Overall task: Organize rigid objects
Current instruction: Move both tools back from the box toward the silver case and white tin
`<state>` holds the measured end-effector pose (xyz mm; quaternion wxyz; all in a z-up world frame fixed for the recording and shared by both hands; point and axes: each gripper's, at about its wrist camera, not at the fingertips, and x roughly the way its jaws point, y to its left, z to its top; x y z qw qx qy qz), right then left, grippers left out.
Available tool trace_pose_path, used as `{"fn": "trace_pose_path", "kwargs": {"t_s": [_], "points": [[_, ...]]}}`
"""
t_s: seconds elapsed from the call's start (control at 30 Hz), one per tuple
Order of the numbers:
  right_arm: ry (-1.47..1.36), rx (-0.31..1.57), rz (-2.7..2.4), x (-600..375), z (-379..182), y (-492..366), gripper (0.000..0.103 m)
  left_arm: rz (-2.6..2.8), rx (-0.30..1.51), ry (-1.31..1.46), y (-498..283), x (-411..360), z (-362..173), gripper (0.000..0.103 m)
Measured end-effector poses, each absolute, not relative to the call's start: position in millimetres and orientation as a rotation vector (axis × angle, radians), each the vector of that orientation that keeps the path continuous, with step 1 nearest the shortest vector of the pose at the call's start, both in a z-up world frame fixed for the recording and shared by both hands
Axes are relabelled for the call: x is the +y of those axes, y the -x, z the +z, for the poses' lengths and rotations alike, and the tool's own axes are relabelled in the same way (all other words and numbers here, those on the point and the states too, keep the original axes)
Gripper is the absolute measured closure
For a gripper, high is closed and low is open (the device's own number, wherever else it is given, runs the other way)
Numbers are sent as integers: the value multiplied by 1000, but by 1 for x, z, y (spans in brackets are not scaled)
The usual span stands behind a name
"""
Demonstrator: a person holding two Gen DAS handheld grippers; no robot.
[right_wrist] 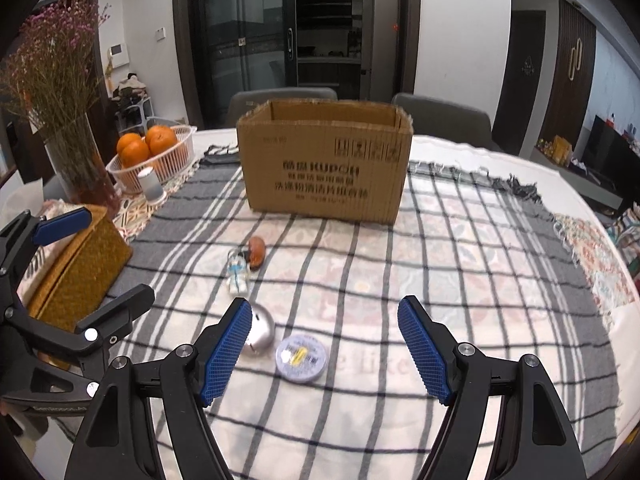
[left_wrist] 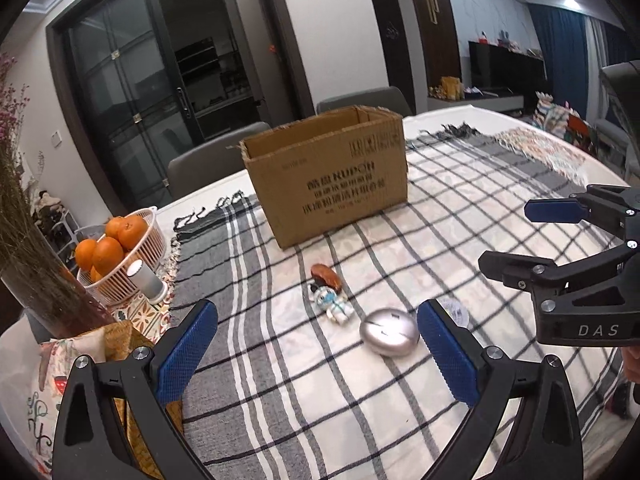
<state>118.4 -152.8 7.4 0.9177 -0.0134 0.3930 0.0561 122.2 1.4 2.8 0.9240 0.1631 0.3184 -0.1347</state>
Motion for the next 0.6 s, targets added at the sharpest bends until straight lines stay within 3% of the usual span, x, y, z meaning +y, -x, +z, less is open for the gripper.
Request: {"fn": "trace_pose_path", "kwargs": {"t_s": [0.6], "points": [[22,965,137,-145,-60,-124,27,-457,763,-409,-135,-4,-59,2]]}}
